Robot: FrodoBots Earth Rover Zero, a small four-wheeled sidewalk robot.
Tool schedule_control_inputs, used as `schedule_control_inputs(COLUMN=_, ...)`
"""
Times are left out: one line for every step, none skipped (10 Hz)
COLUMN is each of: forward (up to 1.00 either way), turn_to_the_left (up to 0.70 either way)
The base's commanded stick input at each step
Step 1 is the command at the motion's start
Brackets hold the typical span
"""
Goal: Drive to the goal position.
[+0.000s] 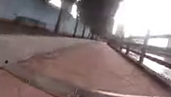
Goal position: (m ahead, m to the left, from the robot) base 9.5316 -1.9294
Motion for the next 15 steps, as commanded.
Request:
schedule_control_inputs(forward=0.00, turn_to_the_left=0.00)
schedule_control_inputs(forward=0.29, turn_to_the_left=0.00)
schedule_control_inputs(forward=0.70, turn_to_the_left=0.00)
schedule_control_inputs(forward=0.70, turn_to_the_left=0.00)
schedule_control_inputs(forward=0.70, turn_to_the_left=0.00)
schedule_control_inputs(forward=0.70, turn_to_the_left=0.00)
schedule_control_inputs(forward=0.70, turn_to_the_left=0.00)
schedule_control_inputs(forward=0.70, turn_to_the_left=0.00)
schedule_control_inputs(forward=0.70, turn_to_the_left=0.00)
schedule_control_inputs(forward=0.70, turn_to_the_left=0.00)
schedule_control_inputs(forward=0.70, turn_to_the_left=0.00)
schedule_control_inputs(forward=0.70, turn_to_the_left=0.00)
schedule_control_inputs(forward=0.70, turn_to_the_left=0.00)
schedule_control_inputs(forward=0.70, turn_to_the_left=0.00)
schedule_control_inputs(forward=0.70, turn_to_the_left=0.00)
